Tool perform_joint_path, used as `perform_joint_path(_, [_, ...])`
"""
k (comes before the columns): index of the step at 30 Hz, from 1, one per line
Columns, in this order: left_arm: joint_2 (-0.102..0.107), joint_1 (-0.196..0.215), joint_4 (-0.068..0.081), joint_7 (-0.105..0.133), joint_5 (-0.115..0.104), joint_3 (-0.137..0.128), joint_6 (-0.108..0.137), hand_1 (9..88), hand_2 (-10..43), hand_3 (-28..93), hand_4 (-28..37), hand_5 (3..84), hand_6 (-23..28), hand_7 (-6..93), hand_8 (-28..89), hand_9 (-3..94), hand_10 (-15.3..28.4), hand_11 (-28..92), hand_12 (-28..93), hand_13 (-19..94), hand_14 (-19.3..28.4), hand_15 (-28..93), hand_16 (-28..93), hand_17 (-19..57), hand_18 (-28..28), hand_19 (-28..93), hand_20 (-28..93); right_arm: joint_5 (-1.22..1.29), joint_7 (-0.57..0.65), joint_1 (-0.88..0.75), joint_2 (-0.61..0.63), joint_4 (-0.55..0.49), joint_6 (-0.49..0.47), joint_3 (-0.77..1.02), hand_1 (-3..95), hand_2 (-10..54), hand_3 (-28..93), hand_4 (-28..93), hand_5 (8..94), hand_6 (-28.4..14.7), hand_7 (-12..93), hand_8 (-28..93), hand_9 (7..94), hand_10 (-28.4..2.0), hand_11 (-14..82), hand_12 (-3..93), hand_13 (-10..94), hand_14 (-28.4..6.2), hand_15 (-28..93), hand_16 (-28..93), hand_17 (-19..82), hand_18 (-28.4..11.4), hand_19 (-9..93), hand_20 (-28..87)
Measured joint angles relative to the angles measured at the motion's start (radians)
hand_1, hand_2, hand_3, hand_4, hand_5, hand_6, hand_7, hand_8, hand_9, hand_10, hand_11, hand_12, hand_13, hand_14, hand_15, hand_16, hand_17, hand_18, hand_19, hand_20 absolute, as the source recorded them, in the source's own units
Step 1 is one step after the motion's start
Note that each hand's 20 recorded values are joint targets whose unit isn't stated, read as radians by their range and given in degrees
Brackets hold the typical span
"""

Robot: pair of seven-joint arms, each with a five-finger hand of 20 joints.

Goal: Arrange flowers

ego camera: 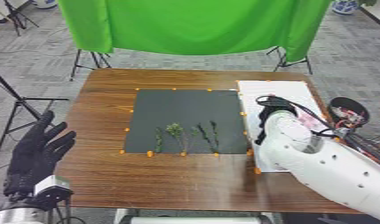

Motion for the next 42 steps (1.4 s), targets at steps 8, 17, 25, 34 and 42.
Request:
perform_joint_path(8, [-0.015, 0.013, -0.009, -0.011, 0.007, -0.027, 0.000, 30.5, 7.7, 63, -20.5, 31.8, 6.8, 8.6, -8, 26.4, 17.3, 24, 11, 18, 25.5, 53, -12, -9.3, 25.3, 49, 5, -0.013, -0.049, 0.075, -0.049, -0.050, -0.009, -0.002, 64.7, -9.5, 75, -27, 78.1, -3.8, 30, 17, 93.2, -9.0, 9.8, 32.9, 91, -3.2, 46, 22, 67, -8.8, 93, 14])
perform_joint_path(17, [-0.015, 0.060, -0.013, 0.024, -0.026, -0.063, 0.015, 30.4, 7.6, 63, -20.5, 31.8, 6.8, 8.5, -8, 26.4, 17.2, 24, 11, 18, 25.5, 53, -12, -9.3, 25.5, 49, 5, -0.004, -0.199, 0.197, -0.208, -0.018, -0.021, -0.121, 63.8, -9.5, 75, -27, 77.6, -3.3, 31, 17, 93.0, -8.5, 9.9, 33.2, 91, -2.8, 47, 22, 66, -8.8, 93, 17])
perform_joint_path(25, [-0.028, 0.034, -0.009, 0.006, -0.017, -0.065, 0.016, 30.3, 7.6, 63, -20.5, 31.7, 6.8, 8.5, -8, 26.4, 17.2, 24, 11, 18, 25.5, 53, -11, -9.2, 25.6, 49, 5, -0.005, -0.271, 0.239, -0.420, 0.054, -0.014, -0.189, 63.1, -9.5, 75, -27, 76.9, -2.8, 33, 16, 92.9, -8.0, 9.9, 33.1, 90, -2.3, 48, 22, 65, -8.9, 93, 20])
perform_joint_path(34, [-0.053, -0.052, 0.012, -0.062, 0.033, -0.052, 0.009, 30.4, 7.6, 63, -20.5, 31.6, 6.7, 8.5, -8, 26.4, 17.3, 24, 11, 18, 25.4, 53, -11, -9.2, 25.7, 49, 4, 0.082, -0.319, 0.248, -0.567, 0.121, 0.052, -0.276, 62.7, -9.5, 75, -27, 75.9, -2.1, 34, 14, 92.7, -7.4, 9.6, 32.9, 90, -1.9, 49, 21, 62, -9.0, 93, 25])
perform_joint_path(42, [-0.048, -0.184, 0.060, -0.070, 0.054, 0.023, -0.023, 30.3, 7.5, 63, -20.4, 31.6, 6.7, 8.5, -8, 26.4, 17.3, 24, 11, 18, 25.4, 53, -11, -9.2, 25.8, 49, 4, 0.098, -0.315, 0.298, -0.588, 0.165, 0.188, -0.477, 62.5, -9.5, 74, -28, 75.6, -1.6, 35, 12, 92.4, -6.8, 9.2, 32.6, 89, -1.5, 50, 20, 61, -8.7, 93, 27])
